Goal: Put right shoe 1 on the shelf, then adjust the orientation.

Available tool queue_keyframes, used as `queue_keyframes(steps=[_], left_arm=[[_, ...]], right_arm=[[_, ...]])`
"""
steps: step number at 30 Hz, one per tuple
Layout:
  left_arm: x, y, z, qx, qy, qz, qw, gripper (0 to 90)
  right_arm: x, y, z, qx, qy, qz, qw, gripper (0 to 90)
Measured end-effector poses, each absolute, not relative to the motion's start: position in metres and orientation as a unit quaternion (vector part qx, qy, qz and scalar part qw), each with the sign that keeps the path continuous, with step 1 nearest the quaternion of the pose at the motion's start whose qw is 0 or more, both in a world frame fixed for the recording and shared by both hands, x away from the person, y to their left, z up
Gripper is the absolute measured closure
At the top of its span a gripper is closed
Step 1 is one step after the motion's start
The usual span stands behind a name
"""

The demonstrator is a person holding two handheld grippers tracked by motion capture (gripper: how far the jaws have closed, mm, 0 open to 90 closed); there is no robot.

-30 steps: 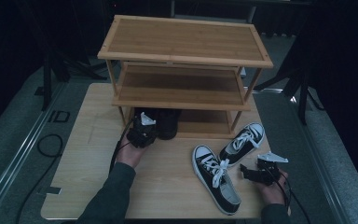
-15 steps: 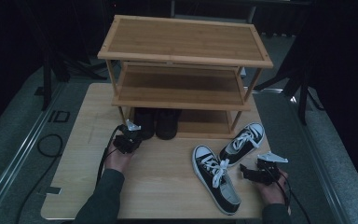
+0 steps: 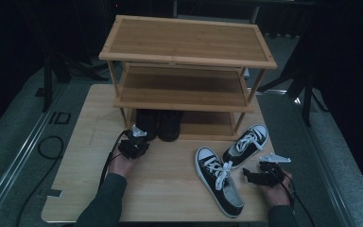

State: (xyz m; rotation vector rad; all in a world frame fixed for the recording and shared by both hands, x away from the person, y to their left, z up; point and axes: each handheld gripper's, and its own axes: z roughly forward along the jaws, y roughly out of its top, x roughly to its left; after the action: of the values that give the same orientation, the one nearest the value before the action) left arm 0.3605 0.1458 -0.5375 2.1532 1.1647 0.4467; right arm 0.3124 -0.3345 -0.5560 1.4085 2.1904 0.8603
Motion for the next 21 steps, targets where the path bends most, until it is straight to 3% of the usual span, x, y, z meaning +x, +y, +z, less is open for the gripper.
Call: queue_keyframes(steps=[9,21], left_arm=[[0.345,0.157,-0.549,0.801,0.454,0.146,0.362,63.7],[0.35,0.172,-0.559,0.782,0.48,0.145,0.371,60.3]], right_arm=[[0.308,-0.324,-0.549,0.473,0.805,0.291,0.207,26.2],[0.298,-0.313,-0.522,0.432,0.825,0.293,0.216,33.6]])
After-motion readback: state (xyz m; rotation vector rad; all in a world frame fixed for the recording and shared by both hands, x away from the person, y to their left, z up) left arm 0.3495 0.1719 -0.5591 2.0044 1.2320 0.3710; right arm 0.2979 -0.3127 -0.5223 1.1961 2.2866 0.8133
